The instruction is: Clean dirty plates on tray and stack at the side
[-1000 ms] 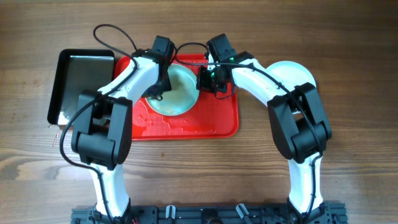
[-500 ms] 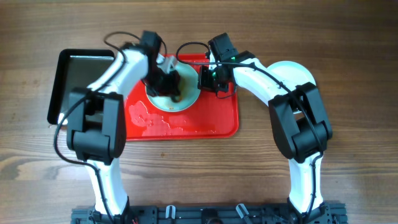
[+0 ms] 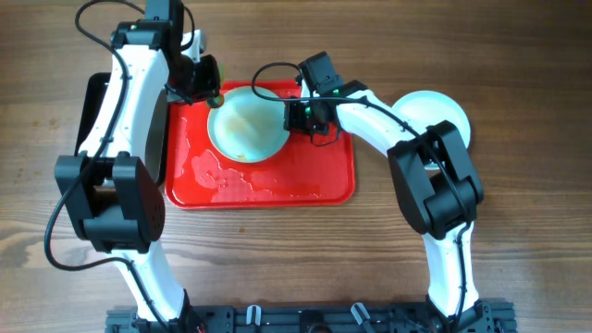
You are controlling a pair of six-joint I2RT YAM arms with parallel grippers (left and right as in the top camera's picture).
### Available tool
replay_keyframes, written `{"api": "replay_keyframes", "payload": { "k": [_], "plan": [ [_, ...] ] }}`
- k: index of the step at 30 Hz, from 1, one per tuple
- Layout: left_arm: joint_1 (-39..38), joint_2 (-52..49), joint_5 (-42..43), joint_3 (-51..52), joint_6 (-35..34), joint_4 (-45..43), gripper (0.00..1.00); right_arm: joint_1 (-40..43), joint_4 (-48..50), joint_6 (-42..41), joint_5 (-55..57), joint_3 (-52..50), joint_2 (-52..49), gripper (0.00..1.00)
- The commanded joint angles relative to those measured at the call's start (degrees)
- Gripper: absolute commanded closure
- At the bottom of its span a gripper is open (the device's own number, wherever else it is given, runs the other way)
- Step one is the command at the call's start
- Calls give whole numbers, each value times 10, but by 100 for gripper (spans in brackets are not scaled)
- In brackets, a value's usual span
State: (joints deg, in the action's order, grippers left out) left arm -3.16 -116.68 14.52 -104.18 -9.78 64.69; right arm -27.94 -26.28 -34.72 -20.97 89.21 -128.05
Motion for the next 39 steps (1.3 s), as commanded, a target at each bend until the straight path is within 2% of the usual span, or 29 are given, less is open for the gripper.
{"api": "replay_keyframes", "payload": {
  "k": [1,4,8,11,13,19,25,30,32,34,36,39],
  "plan": [
    [2,-4,-22,9,-17,-5,96,10,-12,-10,43,-7,13,96],
    [2,-4,-22,9,-27,-10,96,10,-20,67,101,-7,82,96],
    [2,-4,-22,9,-27,-10,96,-23,-49,174,329,-7,186,96],
    [2,-4,-22,9,-42,-10,96,-78,-62,232,532,-7,208,96],
    [2,-4,-22,9,-42,-10,96,-122,-79,241,666,-7,208,96],
    [2,-4,-26,9,-42,-10,96,-193,-78,230,921,-7,208,96],
    [2,-4,-26,9,-42,-10,96,-224,-65,213,1081,-7,208,96],
    [2,-4,-26,9,-42,-10,96,-225,-61,211,1080,-7,208,96],
    [2,-4,-26,9,-42,-10,96,-225,-62,212,1044,-7,208,96],
    [2,-4,-26,9,-42,-10,96,-222,-74,220,940,-7,208,96],
    [2,-4,-26,9,-42,-10,96,-206,-108,225,743,-7,208,96],
    [2,-4,-26,9,-42,-10,96,-156,-158,225,514,-7,209,96]
  ]
}}
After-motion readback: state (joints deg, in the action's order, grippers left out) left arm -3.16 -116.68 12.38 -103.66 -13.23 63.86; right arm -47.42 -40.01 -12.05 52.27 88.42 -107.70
